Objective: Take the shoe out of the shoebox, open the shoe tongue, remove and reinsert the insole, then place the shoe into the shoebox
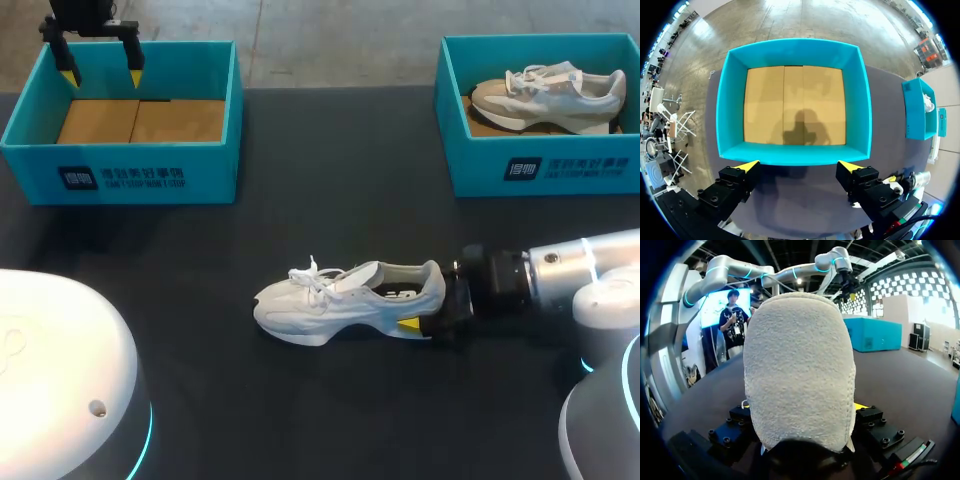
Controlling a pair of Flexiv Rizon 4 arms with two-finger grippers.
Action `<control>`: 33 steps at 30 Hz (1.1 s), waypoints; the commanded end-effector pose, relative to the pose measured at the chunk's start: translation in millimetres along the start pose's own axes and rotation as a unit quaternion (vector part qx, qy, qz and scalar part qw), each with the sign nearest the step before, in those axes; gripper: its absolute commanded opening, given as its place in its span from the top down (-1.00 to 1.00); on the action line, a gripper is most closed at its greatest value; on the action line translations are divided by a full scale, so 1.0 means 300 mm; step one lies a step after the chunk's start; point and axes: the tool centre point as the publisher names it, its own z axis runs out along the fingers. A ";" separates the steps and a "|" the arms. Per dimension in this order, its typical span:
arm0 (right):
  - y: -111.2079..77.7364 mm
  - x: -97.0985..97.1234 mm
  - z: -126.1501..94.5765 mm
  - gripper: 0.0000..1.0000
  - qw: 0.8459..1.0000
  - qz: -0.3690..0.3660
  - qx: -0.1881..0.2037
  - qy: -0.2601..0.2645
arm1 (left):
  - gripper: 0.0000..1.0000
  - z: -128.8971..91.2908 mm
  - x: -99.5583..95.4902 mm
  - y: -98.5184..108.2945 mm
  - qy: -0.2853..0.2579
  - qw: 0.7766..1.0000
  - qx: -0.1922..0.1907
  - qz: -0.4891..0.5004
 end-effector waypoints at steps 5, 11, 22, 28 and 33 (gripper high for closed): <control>0.002 -0.011 0.004 1.00 1.000 0.000 0.001 0.002 | -1.00 0.000 0.000 0.000 0.000 1.000 0.000 0.000; 0.002 -0.011 0.004 1.00 1.000 0.000 0.001 0.002 | -1.00 -0.028 0.052 0.019 -0.005 1.000 0.001 -0.026; 0.002 -0.011 0.004 1.00 1.000 0.000 0.001 0.002 | -1.00 -0.084 0.172 0.144 0.025 0.999 -0.004 -0.042; 0.002 -0.011 0.004 1.00 1.000 0.000 0.001 0.002 | -1.00 -0.093 0.276 0.224 0.033 0.998 0.000 -0.048; 0.002 -0.011 0.004 1.00 1.000 0.000 0.001 0.002 | -1.00 -0.085 0.383 0.292 0.036 0.999 0.007 -0.039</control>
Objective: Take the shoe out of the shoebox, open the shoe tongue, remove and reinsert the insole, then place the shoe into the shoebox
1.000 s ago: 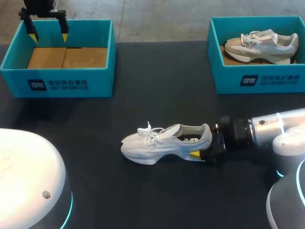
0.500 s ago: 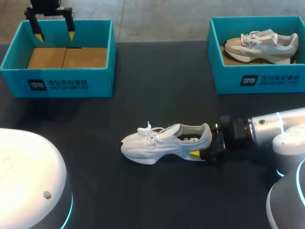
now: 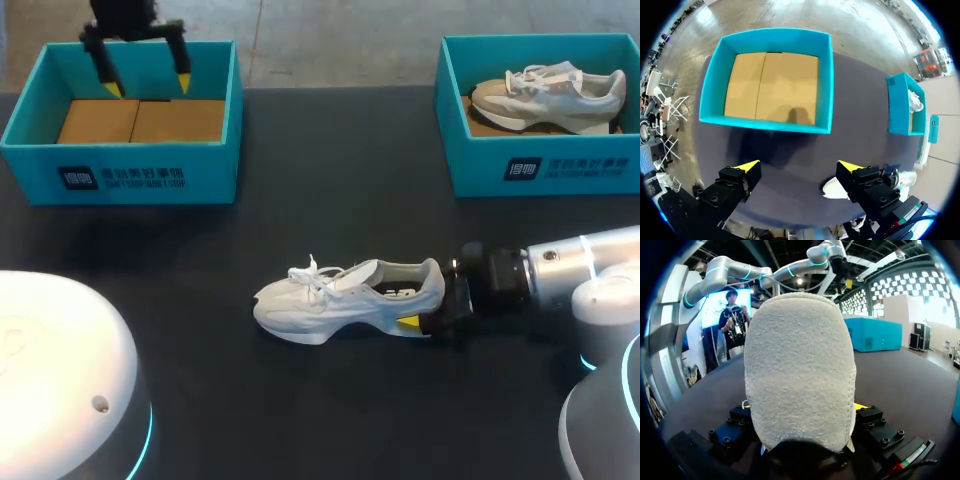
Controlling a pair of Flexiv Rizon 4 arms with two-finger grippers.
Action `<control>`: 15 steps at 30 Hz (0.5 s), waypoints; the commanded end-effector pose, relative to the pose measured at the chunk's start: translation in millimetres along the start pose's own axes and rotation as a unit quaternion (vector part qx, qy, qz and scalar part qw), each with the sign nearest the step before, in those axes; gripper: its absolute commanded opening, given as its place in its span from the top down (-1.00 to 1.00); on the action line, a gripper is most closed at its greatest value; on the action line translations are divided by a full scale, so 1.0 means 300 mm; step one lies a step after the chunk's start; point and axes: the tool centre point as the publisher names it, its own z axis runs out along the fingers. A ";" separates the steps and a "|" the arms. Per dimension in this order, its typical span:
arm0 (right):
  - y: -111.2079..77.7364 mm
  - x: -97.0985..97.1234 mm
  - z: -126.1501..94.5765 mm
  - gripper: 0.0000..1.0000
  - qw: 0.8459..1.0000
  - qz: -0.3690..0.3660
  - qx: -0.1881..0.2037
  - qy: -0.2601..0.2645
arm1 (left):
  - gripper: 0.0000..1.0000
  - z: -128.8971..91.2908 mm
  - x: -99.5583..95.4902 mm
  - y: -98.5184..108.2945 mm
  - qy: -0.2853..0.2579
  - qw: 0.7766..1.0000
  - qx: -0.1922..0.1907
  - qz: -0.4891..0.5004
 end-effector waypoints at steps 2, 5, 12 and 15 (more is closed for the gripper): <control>0.002 -0.002 0.002 1.00 1.000 0.000 0.001 0.000 | -1.00 0.022 0.083 0.084 -0.005 1.000 0.022 0.010; 0.002 -0.002 0.002 1.00 1.000 0.000 0.001 0.000 | -1.00 0.026 0.125 0.111 -0.004 1.000 0.017 0.020; 0.002 -0.002 0.002 1.00 1.000 0.000 0.001 0.000 | -1.00 0.027 0.202 0.169 0.000 1.000 0.006 0.030; 0.002 -0.002 0.002 1.00 1.000 0.000 0.001 0.000 | -1.00 0.028 0.240 0.197 0.005 1.000 0.000 0.028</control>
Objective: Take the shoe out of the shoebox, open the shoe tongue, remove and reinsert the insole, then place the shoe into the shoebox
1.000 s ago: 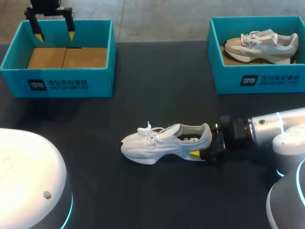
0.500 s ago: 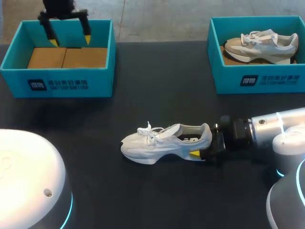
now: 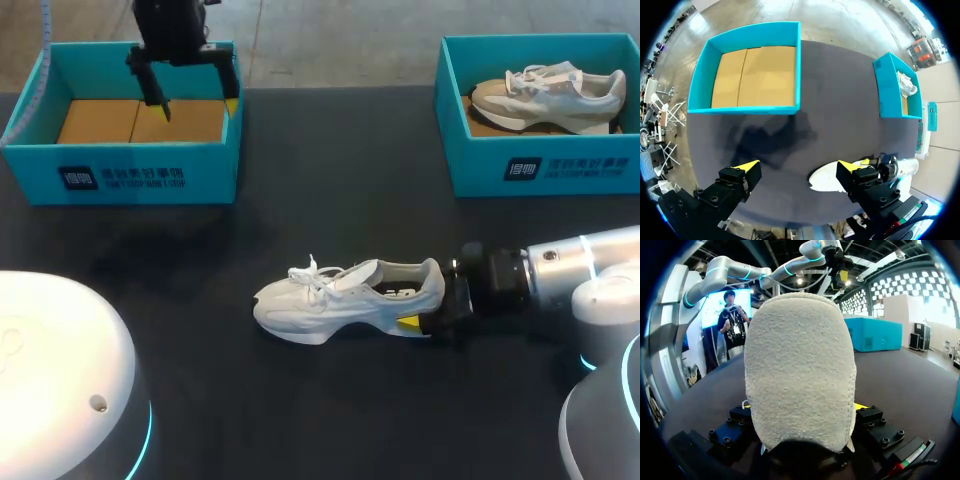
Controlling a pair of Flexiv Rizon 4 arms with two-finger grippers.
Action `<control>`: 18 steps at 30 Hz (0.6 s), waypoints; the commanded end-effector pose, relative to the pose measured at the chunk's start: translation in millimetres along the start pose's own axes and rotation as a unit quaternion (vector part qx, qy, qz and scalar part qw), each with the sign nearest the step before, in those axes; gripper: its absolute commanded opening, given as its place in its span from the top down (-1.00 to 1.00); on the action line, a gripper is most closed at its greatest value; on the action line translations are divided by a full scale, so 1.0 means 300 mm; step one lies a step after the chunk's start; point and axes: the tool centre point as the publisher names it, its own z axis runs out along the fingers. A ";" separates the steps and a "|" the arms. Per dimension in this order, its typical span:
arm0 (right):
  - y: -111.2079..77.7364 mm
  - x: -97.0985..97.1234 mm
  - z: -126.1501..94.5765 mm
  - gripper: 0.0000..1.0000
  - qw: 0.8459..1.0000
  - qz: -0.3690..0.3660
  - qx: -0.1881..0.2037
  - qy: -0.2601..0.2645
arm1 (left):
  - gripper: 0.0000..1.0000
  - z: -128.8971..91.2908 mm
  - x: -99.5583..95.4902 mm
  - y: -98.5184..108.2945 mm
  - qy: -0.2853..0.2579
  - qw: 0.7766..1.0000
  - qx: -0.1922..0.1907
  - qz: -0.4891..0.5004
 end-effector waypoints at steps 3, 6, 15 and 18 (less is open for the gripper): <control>0.002 -0.002 0.002 1.00 1.000 0.000 0.001 -0.001 | -1.00 0.019 0.085 0.059 0.002 1.000 -0.003 -0.003; 0.002 -0.002 0.002 1.00 1.000 0.000 0.001 -0.001 | -1.00 0.038 0.131 0.094 0.001 1.000 -0.004 0.003; 0.002 -0.002 0.002 1.00 1.000 0.000 0.001 -0.001 | -1.00 0.101 0.270 0.205 -0.001 1.000 0.004 0.026; 0.002 -0.002 0.002 1.00 1.000 0.000 0.001 -0.001 | -1.00 0.110 0.305 0.231 0.002 1.000 0.000 0.027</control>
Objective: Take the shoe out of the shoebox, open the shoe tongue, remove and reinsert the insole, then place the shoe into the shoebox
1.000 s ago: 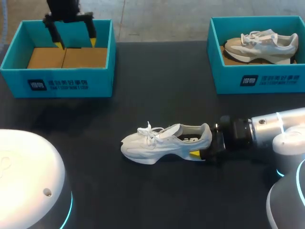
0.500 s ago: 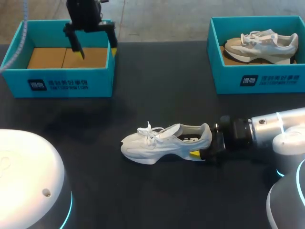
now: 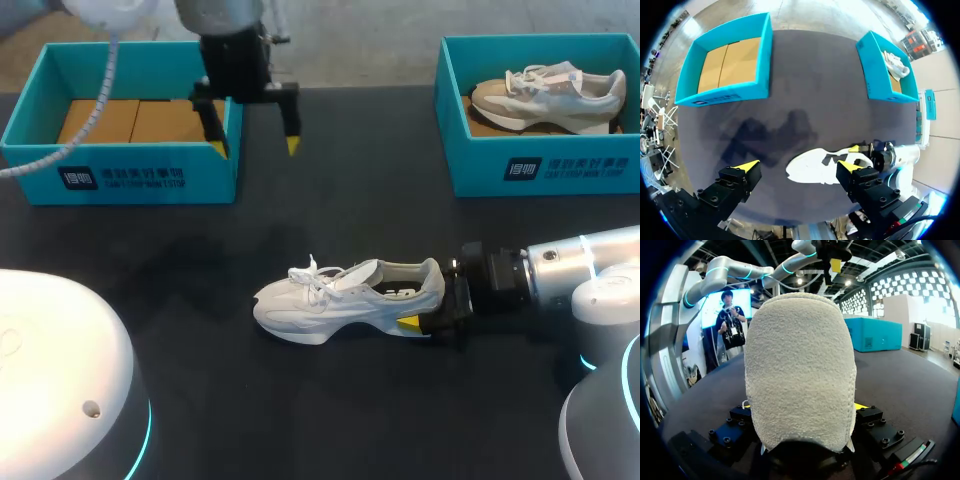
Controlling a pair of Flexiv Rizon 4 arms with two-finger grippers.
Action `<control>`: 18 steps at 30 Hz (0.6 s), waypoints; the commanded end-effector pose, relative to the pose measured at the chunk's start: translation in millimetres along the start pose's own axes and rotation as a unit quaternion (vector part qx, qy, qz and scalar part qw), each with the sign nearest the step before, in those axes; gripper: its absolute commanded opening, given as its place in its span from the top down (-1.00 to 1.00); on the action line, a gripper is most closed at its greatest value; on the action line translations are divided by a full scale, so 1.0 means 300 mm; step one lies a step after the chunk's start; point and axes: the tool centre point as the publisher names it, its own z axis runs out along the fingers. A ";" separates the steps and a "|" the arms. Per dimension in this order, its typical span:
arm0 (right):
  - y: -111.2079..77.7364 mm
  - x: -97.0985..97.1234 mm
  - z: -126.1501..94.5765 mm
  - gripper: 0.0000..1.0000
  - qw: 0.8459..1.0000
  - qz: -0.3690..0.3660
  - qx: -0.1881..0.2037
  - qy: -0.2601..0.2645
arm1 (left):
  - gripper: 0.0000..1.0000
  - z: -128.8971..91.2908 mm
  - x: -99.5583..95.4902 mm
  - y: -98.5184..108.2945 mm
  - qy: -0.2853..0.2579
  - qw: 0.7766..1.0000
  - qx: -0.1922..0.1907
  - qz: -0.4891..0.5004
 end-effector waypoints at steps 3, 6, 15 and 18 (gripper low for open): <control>0.002 -0.002 0.002 1.00 1.000 0.000 0.001 -0.001 | -1.00 0.027 0.072 0.048 -0.001 1.000 0.004 -0.003; 0.002 -0.002 0.002 1.00 1.000 0.000 0.001 -0.001 | -1.00 0.036 0.109 0.075 0.000 1.000 0.002 0.003; 0.002 -0.002 0.002 1.00 1.000 0.000 0.001 -0.001 | -1.00 0.044 0.146 0.097 -0.004 1.000 -0.005 0.008; 0.002 -0.002 0.002 1.00 1.000 0.000 0.001 -0.001 | -1.00 0.044 0.146 0.097 -0.004 1.000 -0.005 0.008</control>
